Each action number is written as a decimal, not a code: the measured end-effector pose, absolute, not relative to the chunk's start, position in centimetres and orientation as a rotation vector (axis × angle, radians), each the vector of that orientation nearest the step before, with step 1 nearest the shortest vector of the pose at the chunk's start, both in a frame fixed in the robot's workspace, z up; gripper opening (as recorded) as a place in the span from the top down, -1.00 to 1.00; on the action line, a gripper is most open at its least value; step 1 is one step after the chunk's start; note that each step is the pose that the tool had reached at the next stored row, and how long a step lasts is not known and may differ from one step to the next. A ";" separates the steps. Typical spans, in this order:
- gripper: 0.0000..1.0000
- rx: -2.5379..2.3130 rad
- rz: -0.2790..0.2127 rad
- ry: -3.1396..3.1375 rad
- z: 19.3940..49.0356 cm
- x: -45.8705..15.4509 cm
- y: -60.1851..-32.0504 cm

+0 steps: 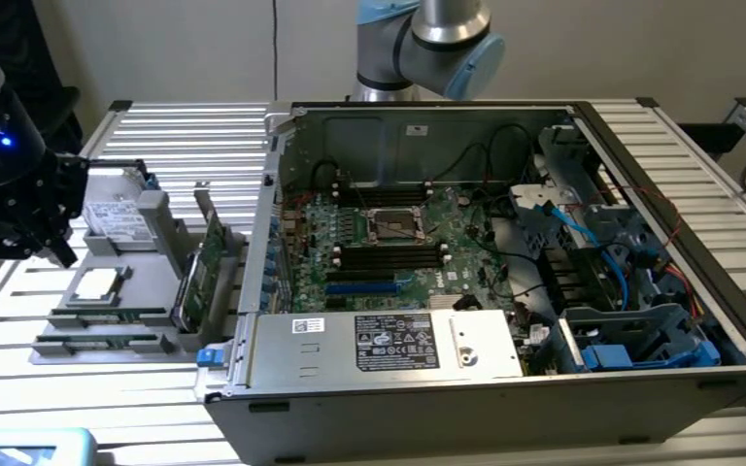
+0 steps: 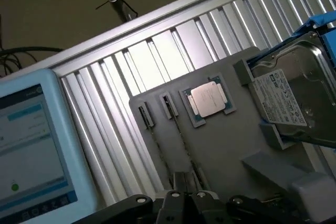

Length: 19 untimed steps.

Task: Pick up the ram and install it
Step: 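Pick up the ram and move it above insertion slot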

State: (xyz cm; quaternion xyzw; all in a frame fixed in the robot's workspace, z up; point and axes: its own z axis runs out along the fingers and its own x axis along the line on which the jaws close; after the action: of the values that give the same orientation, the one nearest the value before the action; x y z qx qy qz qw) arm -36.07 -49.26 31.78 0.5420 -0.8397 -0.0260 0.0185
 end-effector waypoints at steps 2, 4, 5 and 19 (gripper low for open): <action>0.79 1.728 -0.080 -2.577 31.8 -36.1 -49.3; 0.79 1.775 -0.079 -2.544 31.7 -36.1 -49.3; 0.79 1.798 -0.078 -2.527 31.7 -36.1 -49.3; 0.79 2.097 -0.062 -2.286 31.7 -36.1 -49.3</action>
State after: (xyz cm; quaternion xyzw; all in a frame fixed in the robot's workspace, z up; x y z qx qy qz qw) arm -36.07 -49.26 31.68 0.6757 -0.7367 -0.0200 0.0194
